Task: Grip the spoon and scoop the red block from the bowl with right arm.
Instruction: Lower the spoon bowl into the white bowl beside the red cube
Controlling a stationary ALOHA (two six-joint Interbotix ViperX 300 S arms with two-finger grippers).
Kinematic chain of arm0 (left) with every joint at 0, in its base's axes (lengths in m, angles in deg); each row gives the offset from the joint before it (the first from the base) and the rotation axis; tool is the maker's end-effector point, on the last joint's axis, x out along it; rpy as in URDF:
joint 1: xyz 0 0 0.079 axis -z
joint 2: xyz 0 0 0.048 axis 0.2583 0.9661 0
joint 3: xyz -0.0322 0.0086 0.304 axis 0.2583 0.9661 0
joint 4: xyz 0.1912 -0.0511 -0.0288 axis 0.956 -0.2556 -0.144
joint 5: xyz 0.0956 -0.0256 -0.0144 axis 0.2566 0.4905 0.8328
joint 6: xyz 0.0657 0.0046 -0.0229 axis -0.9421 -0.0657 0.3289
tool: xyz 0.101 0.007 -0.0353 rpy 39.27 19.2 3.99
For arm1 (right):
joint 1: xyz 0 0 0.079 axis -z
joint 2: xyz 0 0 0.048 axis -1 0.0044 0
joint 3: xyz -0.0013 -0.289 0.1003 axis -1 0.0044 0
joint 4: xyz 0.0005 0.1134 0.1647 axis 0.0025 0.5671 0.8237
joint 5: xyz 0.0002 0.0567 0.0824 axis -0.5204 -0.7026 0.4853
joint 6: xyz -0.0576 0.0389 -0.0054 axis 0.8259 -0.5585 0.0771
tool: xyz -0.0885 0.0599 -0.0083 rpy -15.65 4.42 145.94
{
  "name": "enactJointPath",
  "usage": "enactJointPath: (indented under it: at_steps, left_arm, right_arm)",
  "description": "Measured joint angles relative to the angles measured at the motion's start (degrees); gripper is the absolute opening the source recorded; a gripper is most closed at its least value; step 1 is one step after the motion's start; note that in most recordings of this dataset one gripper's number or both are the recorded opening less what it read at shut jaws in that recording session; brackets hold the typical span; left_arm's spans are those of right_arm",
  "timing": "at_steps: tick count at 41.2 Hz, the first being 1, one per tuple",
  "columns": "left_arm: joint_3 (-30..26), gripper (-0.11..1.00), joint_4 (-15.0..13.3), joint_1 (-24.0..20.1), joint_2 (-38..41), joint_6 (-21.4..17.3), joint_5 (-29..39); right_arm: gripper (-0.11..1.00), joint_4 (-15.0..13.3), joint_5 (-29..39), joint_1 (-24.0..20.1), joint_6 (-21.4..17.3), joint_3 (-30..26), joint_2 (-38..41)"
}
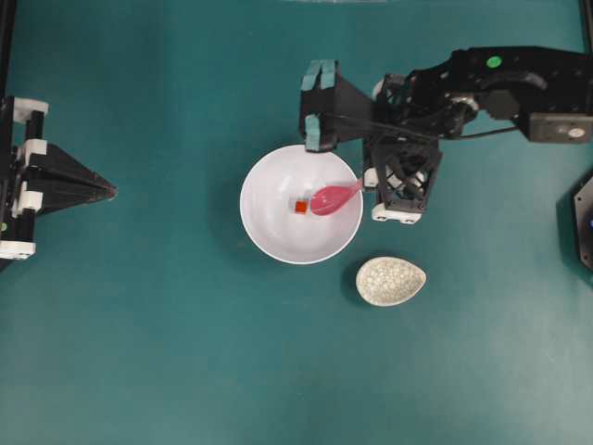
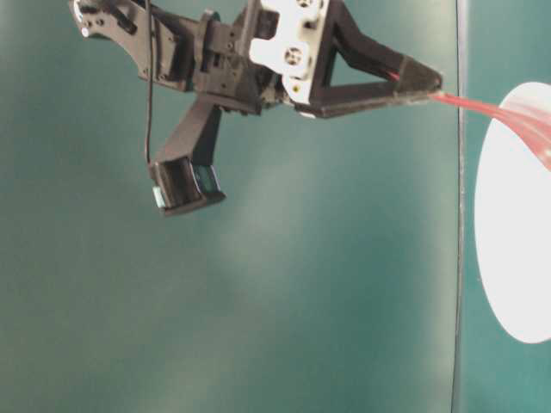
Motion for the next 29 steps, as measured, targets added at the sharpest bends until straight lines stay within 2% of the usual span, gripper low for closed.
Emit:
enactJointPath:
  at_steps: [29]
  left_arm:
    - [0.00, 0.00, 0.09, 0.00, 0.00, -0.09, 0.00]
  right_arm:
    - [0.24, -0.26, -1.05, -1.41, 0.00, -3.69, 4.31]
